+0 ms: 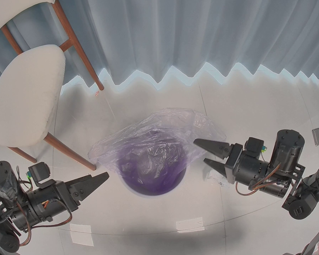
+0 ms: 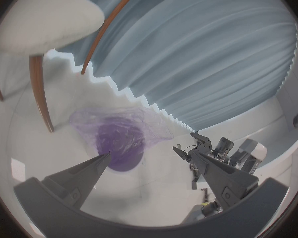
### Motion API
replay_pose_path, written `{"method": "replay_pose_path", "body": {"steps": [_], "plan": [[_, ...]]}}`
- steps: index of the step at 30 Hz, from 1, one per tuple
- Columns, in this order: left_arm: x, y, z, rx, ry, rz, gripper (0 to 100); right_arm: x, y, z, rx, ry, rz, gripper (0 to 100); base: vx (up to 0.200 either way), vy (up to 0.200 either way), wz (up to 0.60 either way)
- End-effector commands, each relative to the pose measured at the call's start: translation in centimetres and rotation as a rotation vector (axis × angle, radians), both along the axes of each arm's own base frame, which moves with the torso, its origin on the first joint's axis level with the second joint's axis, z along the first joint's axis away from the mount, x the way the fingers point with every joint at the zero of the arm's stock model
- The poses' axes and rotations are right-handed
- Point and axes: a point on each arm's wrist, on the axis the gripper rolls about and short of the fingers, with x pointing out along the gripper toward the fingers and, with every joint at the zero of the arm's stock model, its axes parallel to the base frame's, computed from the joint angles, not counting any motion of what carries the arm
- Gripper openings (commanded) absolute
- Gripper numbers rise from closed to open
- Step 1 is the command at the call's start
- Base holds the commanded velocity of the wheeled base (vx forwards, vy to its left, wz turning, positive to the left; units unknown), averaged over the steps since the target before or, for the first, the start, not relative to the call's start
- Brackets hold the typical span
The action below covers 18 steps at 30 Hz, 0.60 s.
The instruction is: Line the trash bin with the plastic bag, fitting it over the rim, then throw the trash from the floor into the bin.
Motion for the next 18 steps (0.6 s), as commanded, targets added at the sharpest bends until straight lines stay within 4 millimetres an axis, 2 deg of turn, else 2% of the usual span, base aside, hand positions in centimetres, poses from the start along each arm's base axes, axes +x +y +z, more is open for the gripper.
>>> {"method": "replay_pose_path", "body": {"steps": [1,5,10,11,12,13,15,18], "plan": [[2.3,-3.5,-1.4,-0.055,0.162,-0.043,100,1.0,-3.2,1.1,0.036,-0.051,-0.099,100,0.0,0.0,0.0],[3.2,-5.7,-3.1,-0.079,0.307,-0.072,100,0.7,-4.8,1.5,0.062,-0.065,-0.112,100,0.0,0.0,0.0],[6.8,-8.1,-4.7,-0.094,0.362,-0.056,100,0.5,-5.6,2.5,0.141,-0.103,-0.106,100,0.0,0.0,0.0],[6.8,-8.1,-4.7,-0.094,0.362,-0.056,100,0.5,-5.6,2.5,0.141,-0.103,-0.106,100,0.0,0.0,0.0],[8.2,-8.9,-5.1,-0.099,0.359,-0.052,100,0.4,-6.2,3.1,0.152,-0.128,-0.12,100,0.0,0.0,0.0],[8.4,-9.0,-5.2,-0.099,0.359,-0.05,100,0.4,-6.2,3.2,0.152,-0.128,-0.118,100,0.0,0.0,0.0],[10.1,-10.1,-5.9,-0.097,0.356,-0.049,100,0.0,-6.5,3.6,0.16,-0.144,-0.113,100,0.0,0.0,0.0],[12.2,-10.8,-6.1,-0.112,0.34,-0.033,100,-0.4,-6.7,3.9,0.164,-0.154,-0.111,100,0.0,0.0,0.0]]}}
